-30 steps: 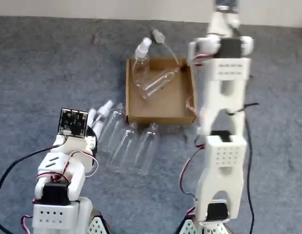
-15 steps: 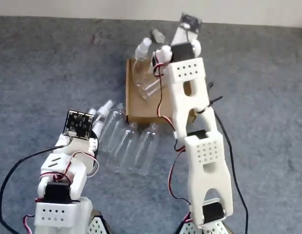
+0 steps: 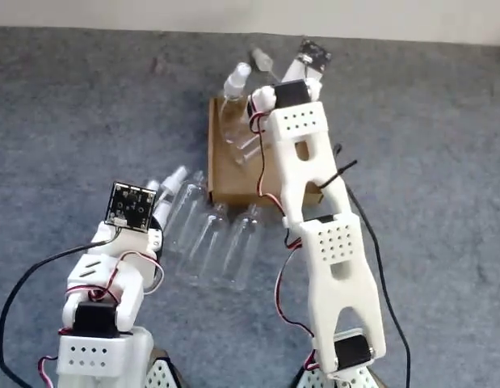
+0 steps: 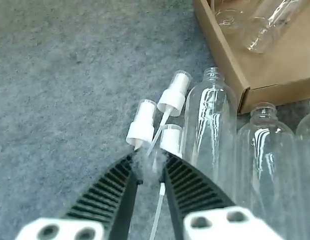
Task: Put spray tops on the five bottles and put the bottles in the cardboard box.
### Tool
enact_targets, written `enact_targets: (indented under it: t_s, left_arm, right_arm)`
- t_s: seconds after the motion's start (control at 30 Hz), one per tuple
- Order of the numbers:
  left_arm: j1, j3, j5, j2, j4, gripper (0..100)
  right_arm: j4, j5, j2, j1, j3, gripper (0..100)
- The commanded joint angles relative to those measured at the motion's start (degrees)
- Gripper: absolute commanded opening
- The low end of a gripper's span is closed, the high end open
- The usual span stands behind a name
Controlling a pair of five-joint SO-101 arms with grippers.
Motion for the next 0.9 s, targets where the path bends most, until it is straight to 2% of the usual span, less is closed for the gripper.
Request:
enact_targets:
  t_s: [0.0, 0.37, 0.6, 0.87]
  left_arm:
    - [-0.48, -0.31, -0.44, -0.48, -0.97, 0]
    - [-0.48, -0.31, -0.44, -0.48, -0.97, 0]
    - [-0.48, -0.31, -0.44, -0.48, -0.97, 0]
    - [-0.48, -0.31, -0.44, -0.48, -0.97, 0]
  right_arm:
    - [-2.07, -0.70, -1.45, 0.92, -0.40, 19.6]
    - [-2.86, -0.35, -1.27, 1.01, -0.13, 19.6]
    - [-2.86, -0.26, 5.76, 1.01, -0.75, 19.6]
    - [-0.84, -0.26, 7.16, 3.82, -0.84, 19.6]
